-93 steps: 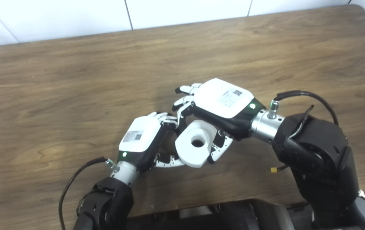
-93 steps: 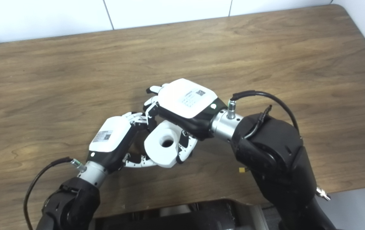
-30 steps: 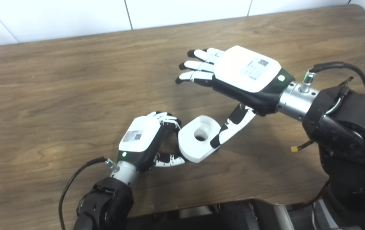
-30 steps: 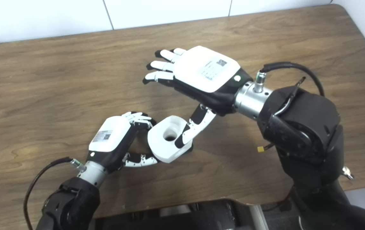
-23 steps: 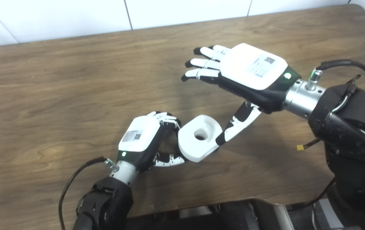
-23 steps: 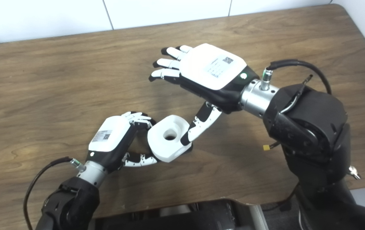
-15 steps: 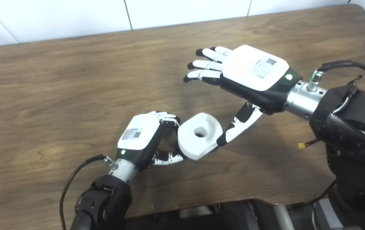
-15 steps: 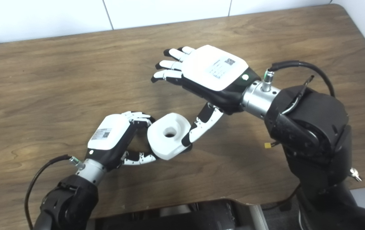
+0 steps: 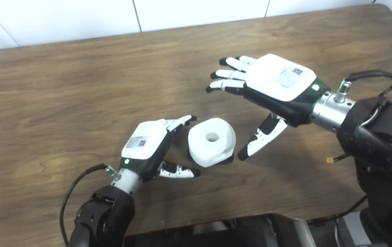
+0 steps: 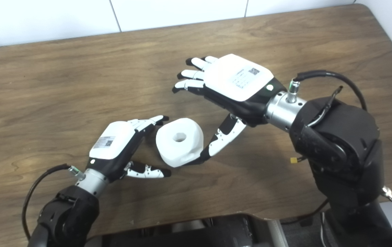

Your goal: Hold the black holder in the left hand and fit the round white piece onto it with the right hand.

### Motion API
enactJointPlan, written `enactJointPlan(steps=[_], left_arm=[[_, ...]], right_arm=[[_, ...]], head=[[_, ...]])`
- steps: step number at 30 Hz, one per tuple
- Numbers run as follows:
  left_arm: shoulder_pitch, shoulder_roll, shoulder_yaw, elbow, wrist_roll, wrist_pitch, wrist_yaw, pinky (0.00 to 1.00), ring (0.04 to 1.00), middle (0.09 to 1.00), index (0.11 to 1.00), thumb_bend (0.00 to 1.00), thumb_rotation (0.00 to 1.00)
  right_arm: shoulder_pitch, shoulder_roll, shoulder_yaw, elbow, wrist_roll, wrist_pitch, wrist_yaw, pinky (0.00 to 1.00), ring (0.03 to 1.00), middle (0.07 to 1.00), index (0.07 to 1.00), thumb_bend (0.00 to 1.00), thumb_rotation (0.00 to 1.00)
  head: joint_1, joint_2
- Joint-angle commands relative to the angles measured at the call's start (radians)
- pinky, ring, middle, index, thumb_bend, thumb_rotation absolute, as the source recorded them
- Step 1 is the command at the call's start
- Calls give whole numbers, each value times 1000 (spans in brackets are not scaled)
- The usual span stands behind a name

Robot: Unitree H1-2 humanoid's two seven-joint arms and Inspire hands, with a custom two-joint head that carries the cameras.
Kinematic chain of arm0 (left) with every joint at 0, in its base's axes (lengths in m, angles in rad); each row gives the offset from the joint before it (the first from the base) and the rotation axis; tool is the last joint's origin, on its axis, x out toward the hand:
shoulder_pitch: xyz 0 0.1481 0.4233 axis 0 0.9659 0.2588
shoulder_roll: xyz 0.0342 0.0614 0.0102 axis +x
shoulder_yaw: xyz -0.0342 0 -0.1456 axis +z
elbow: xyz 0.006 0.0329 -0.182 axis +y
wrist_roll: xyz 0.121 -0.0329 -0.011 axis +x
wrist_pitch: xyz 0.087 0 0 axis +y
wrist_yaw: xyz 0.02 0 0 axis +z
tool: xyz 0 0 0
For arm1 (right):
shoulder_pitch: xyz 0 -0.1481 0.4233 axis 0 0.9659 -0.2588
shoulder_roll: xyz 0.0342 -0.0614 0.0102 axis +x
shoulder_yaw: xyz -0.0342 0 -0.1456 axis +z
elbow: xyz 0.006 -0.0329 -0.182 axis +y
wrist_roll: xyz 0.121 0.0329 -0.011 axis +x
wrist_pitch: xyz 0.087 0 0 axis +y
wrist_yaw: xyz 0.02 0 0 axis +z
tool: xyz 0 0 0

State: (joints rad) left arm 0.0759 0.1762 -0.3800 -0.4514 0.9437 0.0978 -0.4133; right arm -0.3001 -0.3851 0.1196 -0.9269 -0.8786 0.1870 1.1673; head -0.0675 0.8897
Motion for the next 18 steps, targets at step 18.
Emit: enactJointPlan(steps=[18], left_arm=[[44, 126, 260, -95, -257, -1, 12, 769, 854, 893, 961, 940, 320]], right_arm=[[89, -19, -84, 33, 31, 62, -73, 947, 993, 931, 885, 943, 808]], head=[[15, -36]])
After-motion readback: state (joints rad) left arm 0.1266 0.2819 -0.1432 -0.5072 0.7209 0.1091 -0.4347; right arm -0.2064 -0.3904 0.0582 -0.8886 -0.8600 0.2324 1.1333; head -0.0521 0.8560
